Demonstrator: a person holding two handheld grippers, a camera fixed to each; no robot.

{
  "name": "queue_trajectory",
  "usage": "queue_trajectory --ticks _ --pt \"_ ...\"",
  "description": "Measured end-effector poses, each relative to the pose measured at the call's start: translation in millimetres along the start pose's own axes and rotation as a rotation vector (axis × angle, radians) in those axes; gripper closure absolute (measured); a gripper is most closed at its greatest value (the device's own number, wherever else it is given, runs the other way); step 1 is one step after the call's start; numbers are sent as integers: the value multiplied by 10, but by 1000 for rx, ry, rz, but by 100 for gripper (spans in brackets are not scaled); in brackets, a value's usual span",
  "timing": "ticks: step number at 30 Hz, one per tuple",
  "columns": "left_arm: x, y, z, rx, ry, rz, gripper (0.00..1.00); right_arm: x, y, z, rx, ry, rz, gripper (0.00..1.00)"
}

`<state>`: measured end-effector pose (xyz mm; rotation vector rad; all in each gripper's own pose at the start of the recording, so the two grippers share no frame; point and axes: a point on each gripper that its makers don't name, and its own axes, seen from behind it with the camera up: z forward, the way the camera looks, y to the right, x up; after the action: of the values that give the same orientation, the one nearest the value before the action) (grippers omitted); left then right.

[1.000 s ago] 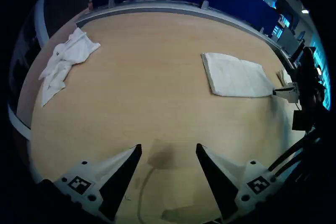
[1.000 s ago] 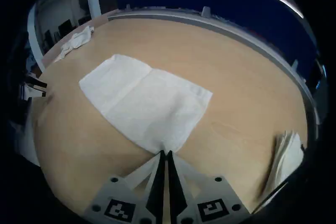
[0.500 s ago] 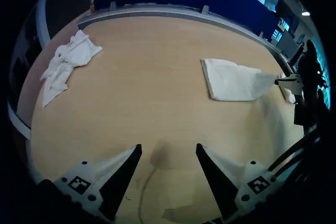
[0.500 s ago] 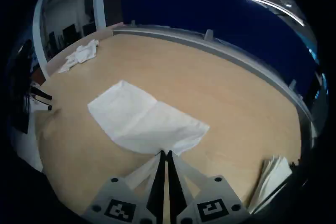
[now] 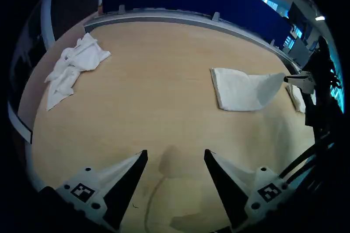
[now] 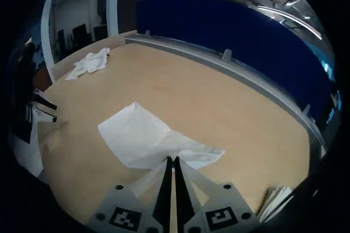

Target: Fold towel

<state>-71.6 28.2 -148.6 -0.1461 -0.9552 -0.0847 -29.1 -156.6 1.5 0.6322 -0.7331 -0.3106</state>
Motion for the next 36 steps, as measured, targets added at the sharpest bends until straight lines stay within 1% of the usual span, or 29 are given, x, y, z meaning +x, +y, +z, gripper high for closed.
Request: queue_trajectory --ticks 6,12,18,23,27,30,33,36 --pt "-2 -27 -39 5 8 -17 4 166 -139 77 27 12 -25 96" --pt "-7 -50 -101 11 20 -39 4 359 -352 208 64 24 -61 96" --pt "-10 -43 -138 11 32 -67 4 523 -642 380 112 32 -95 96" --pt "-28 -59 -153 15 35 -86 4 590 -918 549 155 25 -133 96" --pt "-45 -66 -170 19 38 -104 4 558 -1162 727 194 9 -162 96" --pt "-60 -73 -169 21 39 -116 4 473 -1367 875 234 -10 -175 96" --pt "-80 -88 -159 24 38 -122 4 350 -1552 1021 272 -38 -172 96" --pt "-95 -103 -154 27 36 -123 4 217 -1662 1146 291 -72 -157 96"
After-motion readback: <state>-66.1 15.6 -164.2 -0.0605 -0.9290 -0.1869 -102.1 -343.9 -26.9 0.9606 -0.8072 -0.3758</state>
